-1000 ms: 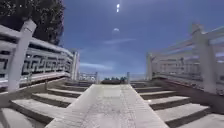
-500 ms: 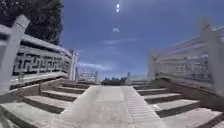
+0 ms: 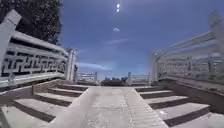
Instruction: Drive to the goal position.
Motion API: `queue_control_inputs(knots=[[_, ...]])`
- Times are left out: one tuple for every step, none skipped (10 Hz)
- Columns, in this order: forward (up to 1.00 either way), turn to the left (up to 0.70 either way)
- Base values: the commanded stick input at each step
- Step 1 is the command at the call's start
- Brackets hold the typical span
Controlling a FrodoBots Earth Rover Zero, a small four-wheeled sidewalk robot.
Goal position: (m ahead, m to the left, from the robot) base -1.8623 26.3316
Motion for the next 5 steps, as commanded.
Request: queue_control_inputs(knots=[[0.46, 0.00], [0.64, 0.00], [0.53, 0.00], [0.69, 0.00], [0.48, 0.00]])
